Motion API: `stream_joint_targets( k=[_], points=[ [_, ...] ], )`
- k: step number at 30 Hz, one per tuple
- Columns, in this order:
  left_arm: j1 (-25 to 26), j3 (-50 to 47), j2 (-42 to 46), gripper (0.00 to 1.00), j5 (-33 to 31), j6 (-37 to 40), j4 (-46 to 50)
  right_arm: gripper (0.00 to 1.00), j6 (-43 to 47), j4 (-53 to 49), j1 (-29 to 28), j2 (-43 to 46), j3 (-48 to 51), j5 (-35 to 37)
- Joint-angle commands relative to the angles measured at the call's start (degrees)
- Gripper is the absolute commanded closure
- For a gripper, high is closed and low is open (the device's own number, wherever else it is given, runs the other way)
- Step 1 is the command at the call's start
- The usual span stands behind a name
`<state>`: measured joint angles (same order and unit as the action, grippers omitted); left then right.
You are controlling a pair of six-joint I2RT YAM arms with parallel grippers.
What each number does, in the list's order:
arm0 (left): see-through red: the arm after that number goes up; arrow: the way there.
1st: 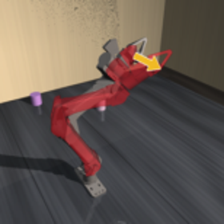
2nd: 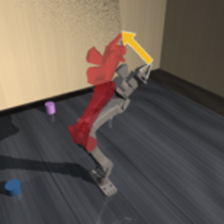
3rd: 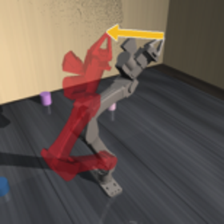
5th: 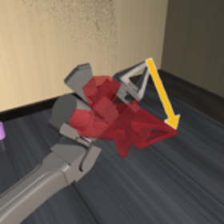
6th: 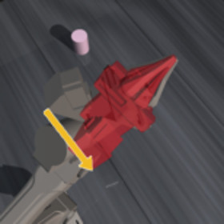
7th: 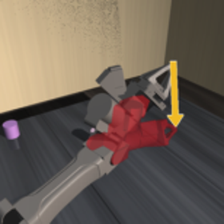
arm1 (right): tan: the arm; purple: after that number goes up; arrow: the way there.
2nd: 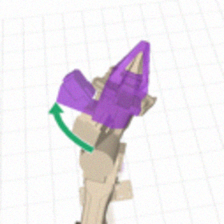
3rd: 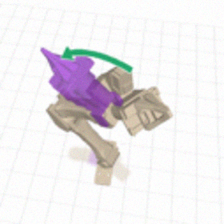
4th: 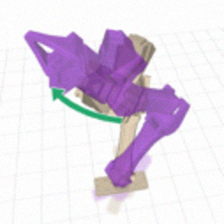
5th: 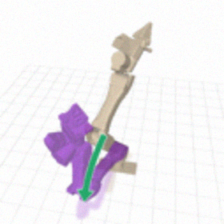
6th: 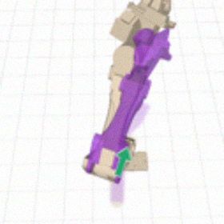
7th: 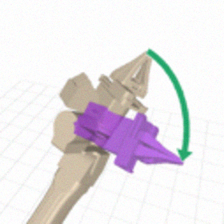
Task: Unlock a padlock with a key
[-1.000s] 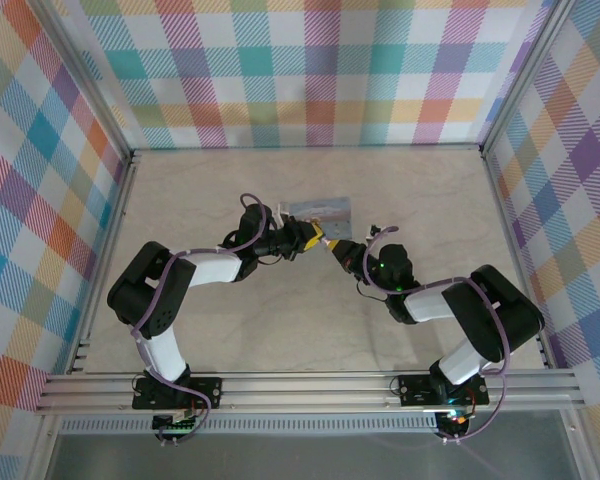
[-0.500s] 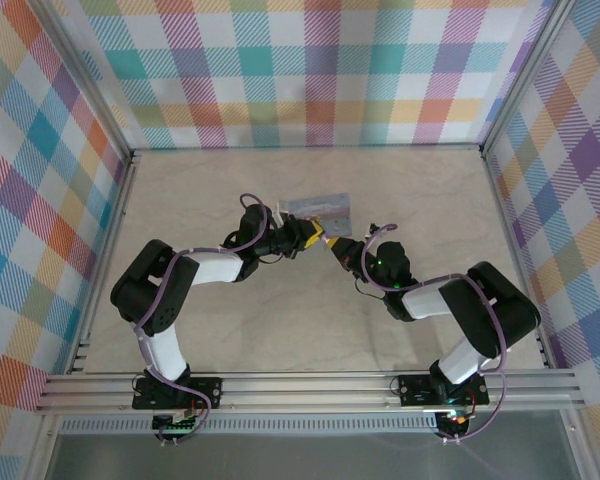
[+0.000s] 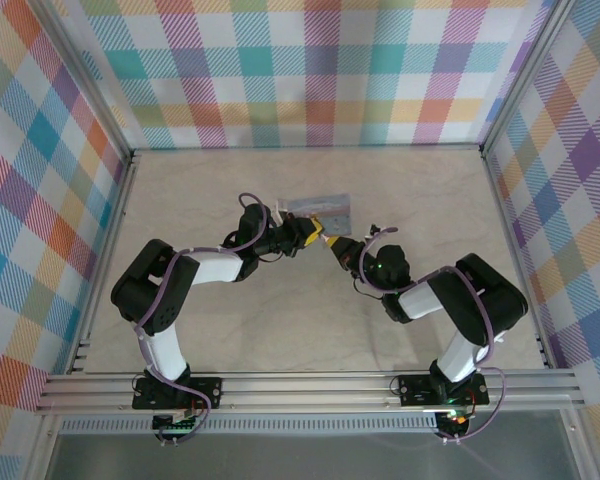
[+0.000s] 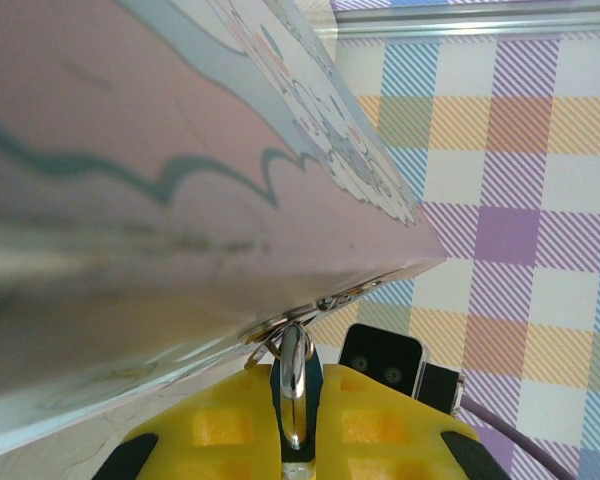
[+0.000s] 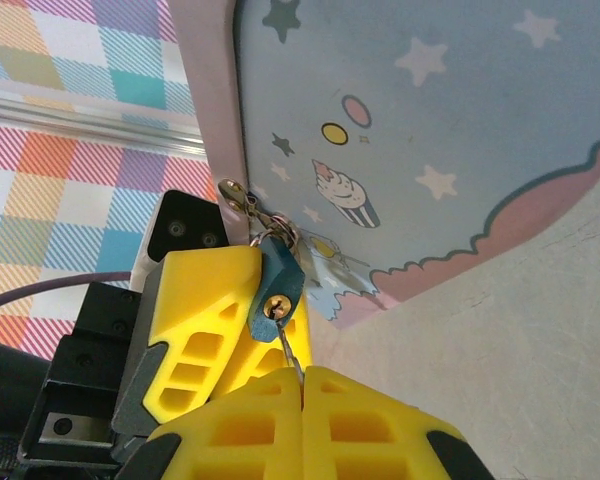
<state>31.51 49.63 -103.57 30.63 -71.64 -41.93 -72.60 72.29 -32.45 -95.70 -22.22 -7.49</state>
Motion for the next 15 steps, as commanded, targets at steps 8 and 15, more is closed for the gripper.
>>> stream_joint_targets(
  k=[8, 15],
  points=[
    [1.5, -0.6, -0.3, 1.00, 4.7, -1.3, -2.9, 1.00, 2.9, -0.4, -0.4, 4.5, 0.9, 0.8],
    [1.5, -0.5, -0.4, 1.00, 4.7, -1.7, -3.2, 1.00, 3.0, 1.3, -0.4, 3.8, 1.9, 1.3]
  ],
)
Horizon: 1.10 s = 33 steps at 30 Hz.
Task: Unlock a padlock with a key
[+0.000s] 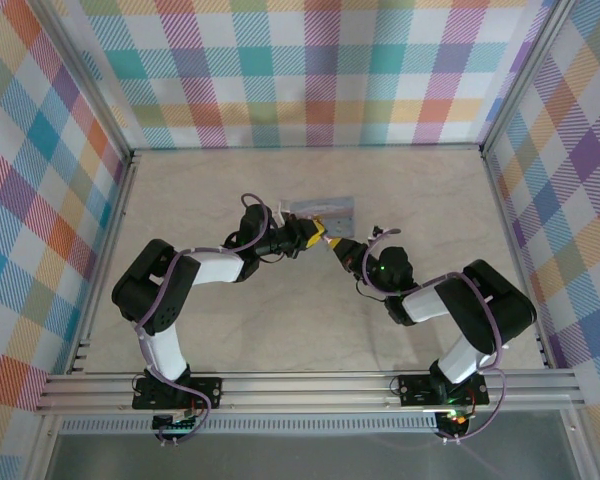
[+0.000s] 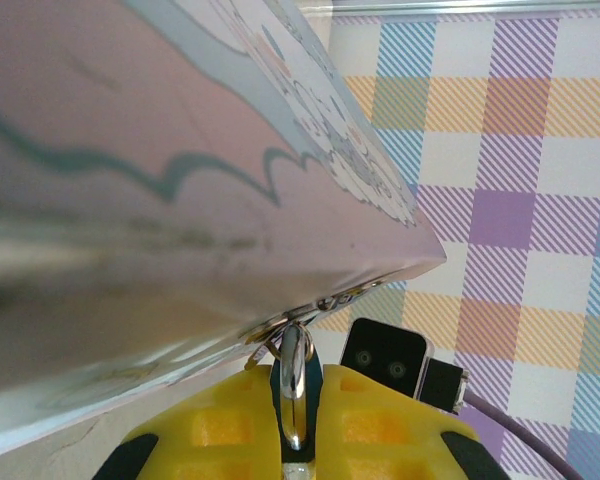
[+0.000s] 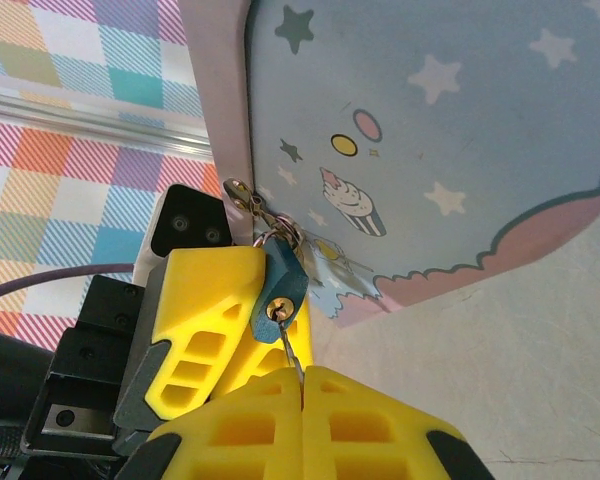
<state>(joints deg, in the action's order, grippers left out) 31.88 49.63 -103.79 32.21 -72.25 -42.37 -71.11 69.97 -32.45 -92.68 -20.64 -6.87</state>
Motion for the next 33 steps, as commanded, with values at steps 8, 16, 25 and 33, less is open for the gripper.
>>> stream_joint_targets(
  k=[8, 16, 25, 33],
  points=[
    [1.3, -0.5, -0.1, 1.00, 3.1, -1.0, -2.5, 1.00, 1.9, 3.1, -0.4, 2.0, 0.7, 1.6],
    [1.3, -0.6, -0.6, 1.00, 3.2, -1.5, -3.5, 1.00, 2.3, 1.6, -0.5, 2.7, 0.7, 1.7],
    [1.5, -0.7, -0.6, 1.00, 4.3, -2.8, -6.5, 1.00, 0.7, 6.7, -0.5, -1.9, -1.8, 0.7],
    [1.5, -1.1, -0.6, 1.00, 5.1, -3.6, -8.8, 1.00, -4.9, 10.6, -0.2, -4.2, -1.8, 1.2]
  ],
)
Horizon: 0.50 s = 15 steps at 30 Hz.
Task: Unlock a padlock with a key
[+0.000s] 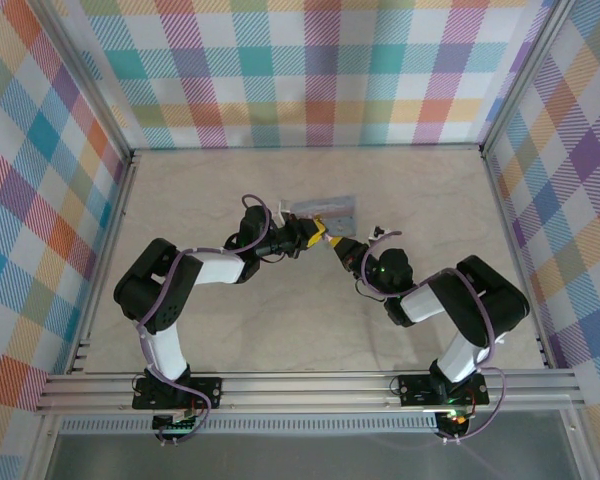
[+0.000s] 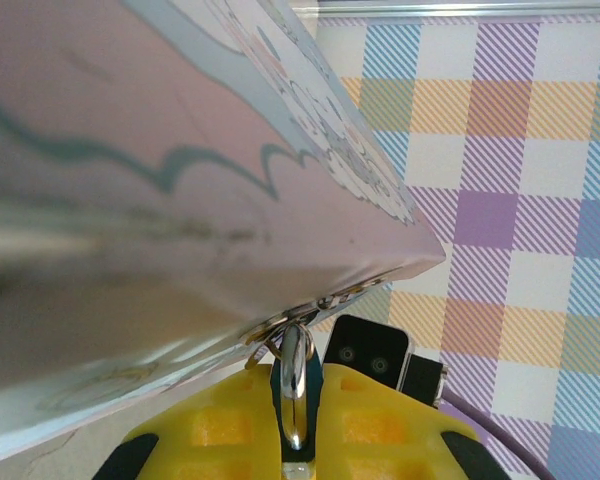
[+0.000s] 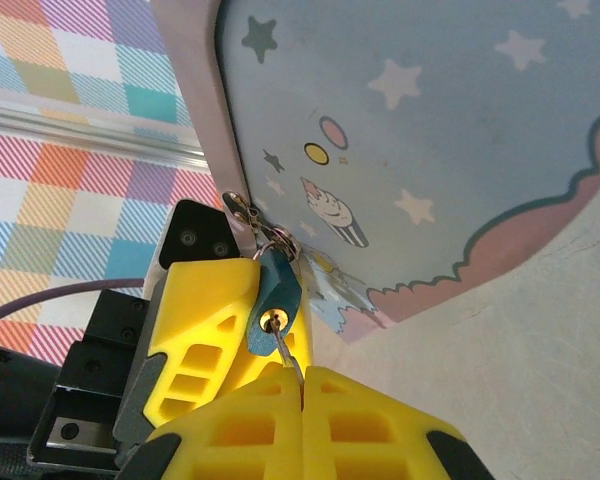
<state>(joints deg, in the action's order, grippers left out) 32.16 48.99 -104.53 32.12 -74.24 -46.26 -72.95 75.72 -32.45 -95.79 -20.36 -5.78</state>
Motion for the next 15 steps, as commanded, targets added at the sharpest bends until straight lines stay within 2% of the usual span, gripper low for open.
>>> stream_joint_targets(
  k=[1, 15],
  points=[
    [1.2, -0.4, 0.1, 1.00, 5.2, -1.6, -5.0, 1.00, -3.6, 4.9, 0.0, -1.1, -2.1, 0.0],
    [1.2, -0.7, -0.3, 1.00, 6.0, -2.0, -6.7, 1.00, -15.2, 4.9, 1.6, -3.4, -3.7, -2.5]
  ],
)
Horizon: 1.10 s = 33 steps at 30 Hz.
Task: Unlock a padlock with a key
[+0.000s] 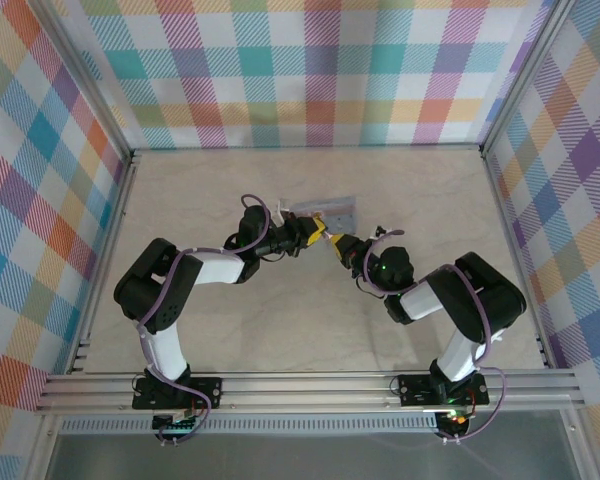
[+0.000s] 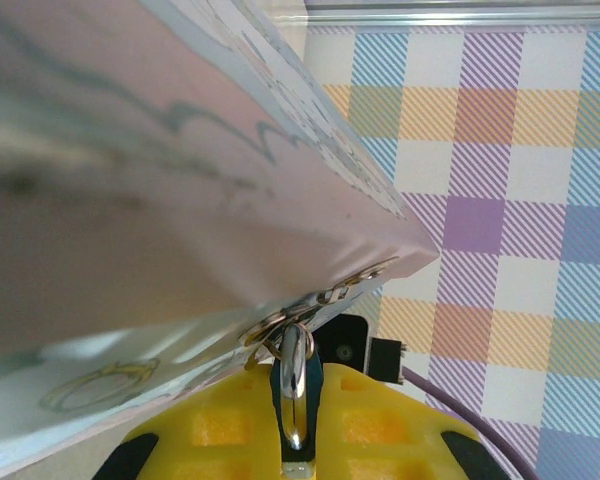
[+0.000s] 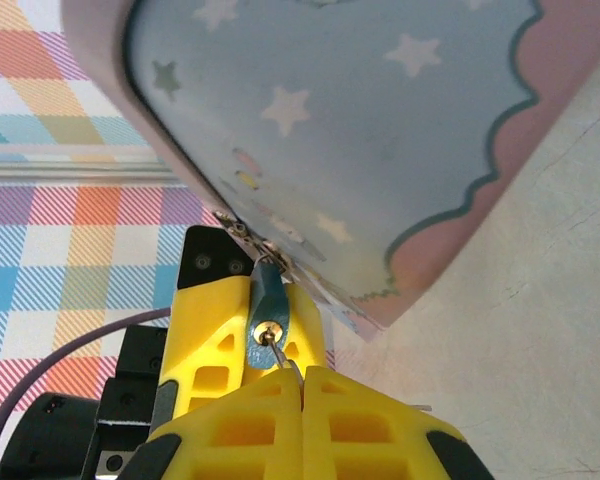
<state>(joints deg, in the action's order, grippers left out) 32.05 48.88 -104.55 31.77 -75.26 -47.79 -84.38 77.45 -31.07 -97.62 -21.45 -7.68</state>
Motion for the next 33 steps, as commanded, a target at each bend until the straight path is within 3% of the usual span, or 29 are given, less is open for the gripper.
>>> stream_joint_targets(
  k=[1, 15, 22, 28, 33],
  points=[
    [1.3, -0.4, -0.3, 1.00, 6.5, -1.0, -5.3, 1.00, -4.0, 3.1, 0.3, -1.8, -2.6, -0.5],
    [1.3, -0.8, -0.6, 1.00, 6.8, -0.4, -4.4, 1.00, 2.0, -2.1, 1.2, -1.1, -4.2, -4.4],
    [1.3, -0.6, -0.5, 1.00, 6.6, 0.6, -2.9, 1.00, -3.3, 0.5, 1.2, -1.8, -4.2, -4.6],
    [1.3, -0.5, -0.4, 1.00, 6.6, 1.4, -1.5, 1.00, 1.2, -8.9, 0.9, 4.5, -4.9, -4.4],
    [1.3, -0.3, -0.4, 1.00, 6.6, 1.4, -1.6, 1.00, 12.1, -21.9, -0.1, 11.8, -7.0, -2.8]
  ],
)
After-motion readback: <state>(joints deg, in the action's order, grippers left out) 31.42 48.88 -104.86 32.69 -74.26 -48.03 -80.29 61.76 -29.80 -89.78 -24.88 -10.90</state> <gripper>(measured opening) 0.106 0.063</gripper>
